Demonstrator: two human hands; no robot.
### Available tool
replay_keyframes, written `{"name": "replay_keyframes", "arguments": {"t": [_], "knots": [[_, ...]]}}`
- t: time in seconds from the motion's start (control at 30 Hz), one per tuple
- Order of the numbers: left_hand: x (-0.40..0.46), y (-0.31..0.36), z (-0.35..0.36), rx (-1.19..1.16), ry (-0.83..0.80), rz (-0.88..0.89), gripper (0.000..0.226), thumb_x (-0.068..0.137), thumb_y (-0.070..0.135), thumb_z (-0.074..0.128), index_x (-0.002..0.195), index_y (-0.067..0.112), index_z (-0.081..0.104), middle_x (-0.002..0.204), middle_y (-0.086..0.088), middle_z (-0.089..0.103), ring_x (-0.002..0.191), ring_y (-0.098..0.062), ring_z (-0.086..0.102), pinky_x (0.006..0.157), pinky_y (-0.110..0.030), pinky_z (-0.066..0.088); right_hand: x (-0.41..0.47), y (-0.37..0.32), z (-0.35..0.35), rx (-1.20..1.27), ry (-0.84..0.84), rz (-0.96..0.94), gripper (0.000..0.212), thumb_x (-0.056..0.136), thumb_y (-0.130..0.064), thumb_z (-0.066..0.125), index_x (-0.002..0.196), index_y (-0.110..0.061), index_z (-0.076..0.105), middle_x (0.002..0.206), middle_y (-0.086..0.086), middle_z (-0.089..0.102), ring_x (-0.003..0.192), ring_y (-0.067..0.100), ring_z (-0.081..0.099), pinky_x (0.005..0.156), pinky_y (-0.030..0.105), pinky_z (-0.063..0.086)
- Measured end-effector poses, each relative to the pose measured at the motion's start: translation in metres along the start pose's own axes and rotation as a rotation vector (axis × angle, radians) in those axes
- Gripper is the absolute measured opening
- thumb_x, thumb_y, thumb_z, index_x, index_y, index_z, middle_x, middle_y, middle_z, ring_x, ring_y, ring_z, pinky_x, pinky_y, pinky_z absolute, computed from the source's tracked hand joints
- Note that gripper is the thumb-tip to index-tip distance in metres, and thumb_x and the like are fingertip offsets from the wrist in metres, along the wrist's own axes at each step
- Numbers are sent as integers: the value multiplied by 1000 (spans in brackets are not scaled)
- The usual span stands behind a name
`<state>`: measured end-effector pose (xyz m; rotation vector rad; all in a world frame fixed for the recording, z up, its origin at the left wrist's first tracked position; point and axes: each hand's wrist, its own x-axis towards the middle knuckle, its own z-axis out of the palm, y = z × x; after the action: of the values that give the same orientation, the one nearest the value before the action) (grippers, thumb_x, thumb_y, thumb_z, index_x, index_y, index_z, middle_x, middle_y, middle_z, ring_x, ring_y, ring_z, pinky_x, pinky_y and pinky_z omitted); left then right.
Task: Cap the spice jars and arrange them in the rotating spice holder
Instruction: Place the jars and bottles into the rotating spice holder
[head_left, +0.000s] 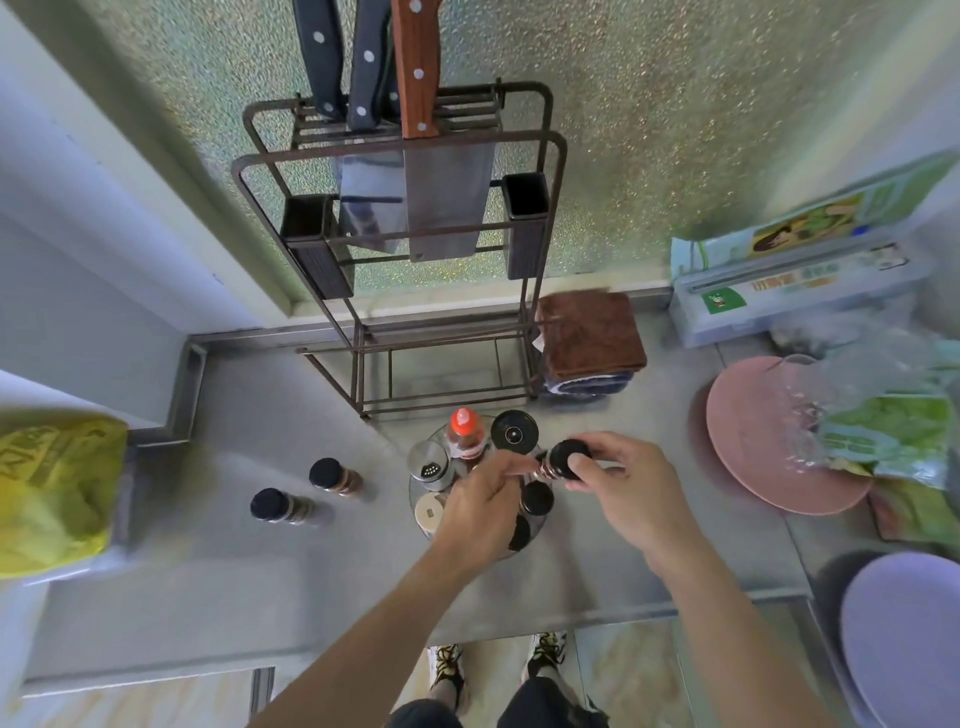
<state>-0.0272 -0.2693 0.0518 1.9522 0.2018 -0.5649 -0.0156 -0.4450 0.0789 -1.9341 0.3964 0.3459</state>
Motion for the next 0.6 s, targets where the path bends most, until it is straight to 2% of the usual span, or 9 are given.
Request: {"name": "replay_keyframes", "arguments": {"t": [0.07, 0.2, 0.3, 0.4, 0.5, 0.6], "knots": [[1, -8, 6, 126, 2, 12, 42, 94, 6, 42, 123, 28, 64, 123, 7, 68, 118, -14, 62, 90, -24, 46, 6, 3, -3, -13, 21, -17, 21, 89, -16, 68, 94, -34, 76, 91, -12, 78, 72, 11, 78, 87, 46, 61], [4, -13, 15, 325, -38, 78, 40, 95, 8, 48, 132, 19, 60, 126, -8, 67, 114, -28, 61, 91, -35, 48, 21, 13, 7, -47, 0, 2, 19, 88, -12, 67, 96, -25, 78, 94, -7, 78, 79, 15, 77, 90, 44, 60], [7, -13, 20, 337, -42, 76, 36, 95, 10, 49, 129, 13, 59, 123, -14, 68, 113, -35, 62, 92, -43, 50, 31, 21, 21, -99, -25, 22, 18, 89, -10, 68, 99, -22, 78, 95, -4, 77, 72, 9, 76, 85, 38, 63], [11, -15, 23, 334, -33, 17, 35, 97, 11, 48, 131, 10, 51, 124, -17, 67, 112, -39, 62, 90, -48, 51, 40, 29, 32, -135, -58, 56, 17, 91, -9, 67, 102, -18, 77, 95, 0, 77, 69, 12, 77, 85, 41, 63], [17, -17, 25, 377, -52, -5, 36, 95, 7, 47, 131, 8, 47, 122, -19, 66, 109, -42, 62, 87, -48, 51, 49, 32, 38, -192, -77, 70, 16, 91, -12, 67, 102, -17, 78, 93, 2, 77, 74, 17, 77, 88, 42, 61], [22, -18, 27, 395, -67, -17, 28, 94, 7, 48, 122, 5, 52, 117, -22, 67, 105, -43, 61, 84, -46, 50, 55, 34, 42, -324, -92, 55, 14, 89, -17, 68, 98, -21, 78, 96, 1, 79, 90, 24, 73, 89, 38, 57]]}}
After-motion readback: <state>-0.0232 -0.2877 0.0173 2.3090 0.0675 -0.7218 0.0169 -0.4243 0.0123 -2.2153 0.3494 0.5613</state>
